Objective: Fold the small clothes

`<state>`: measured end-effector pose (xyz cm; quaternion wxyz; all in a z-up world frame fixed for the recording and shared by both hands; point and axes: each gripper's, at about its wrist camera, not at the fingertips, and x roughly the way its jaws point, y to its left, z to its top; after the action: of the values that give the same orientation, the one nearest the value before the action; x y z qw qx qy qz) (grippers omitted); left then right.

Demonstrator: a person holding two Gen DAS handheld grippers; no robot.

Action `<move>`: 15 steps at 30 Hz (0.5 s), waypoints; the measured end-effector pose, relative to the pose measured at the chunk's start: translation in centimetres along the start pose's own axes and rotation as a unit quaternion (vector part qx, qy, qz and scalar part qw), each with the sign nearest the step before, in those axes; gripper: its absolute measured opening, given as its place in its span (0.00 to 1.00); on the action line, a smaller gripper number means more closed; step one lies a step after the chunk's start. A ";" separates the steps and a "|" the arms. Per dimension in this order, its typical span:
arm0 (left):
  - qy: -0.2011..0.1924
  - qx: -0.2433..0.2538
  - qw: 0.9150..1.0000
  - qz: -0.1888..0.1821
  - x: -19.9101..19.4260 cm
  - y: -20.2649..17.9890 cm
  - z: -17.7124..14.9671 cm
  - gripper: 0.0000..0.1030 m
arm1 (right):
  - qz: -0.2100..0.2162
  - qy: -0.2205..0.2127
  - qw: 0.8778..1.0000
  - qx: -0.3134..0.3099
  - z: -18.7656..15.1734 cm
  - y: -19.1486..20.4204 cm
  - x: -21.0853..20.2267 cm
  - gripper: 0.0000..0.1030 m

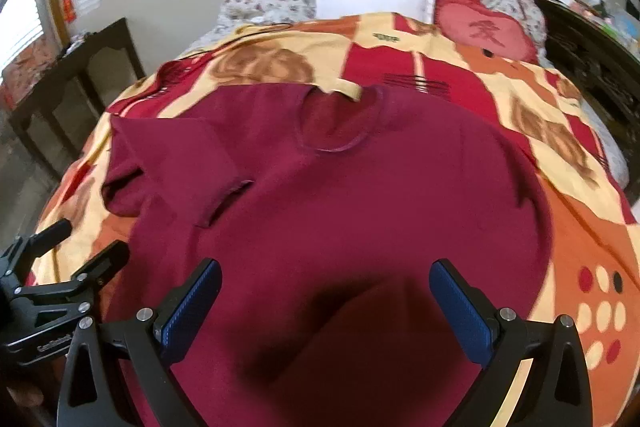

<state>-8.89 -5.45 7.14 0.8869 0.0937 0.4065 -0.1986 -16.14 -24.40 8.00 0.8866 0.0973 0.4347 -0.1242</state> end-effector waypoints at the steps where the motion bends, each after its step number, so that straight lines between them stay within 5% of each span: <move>1: 0.001 -0.002 1.000 0.001 0.1 0.2 0.0 0.99 | 0.001 0.001 1.000 -0.002 0.1 0.2 0.1 1.00; 15: 0.006 -0.011 1.000 0.009 0.5 1.4 0.0 0.99 | 0.012 0.010 1.000 -0.021 0.2 2.2 0.9 1.00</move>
<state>-8.02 -4.36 6.80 0.8871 0.0888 0.4133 -0.1852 -14.77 -22.48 7.58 0.8855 0.0853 0.4450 -0.1032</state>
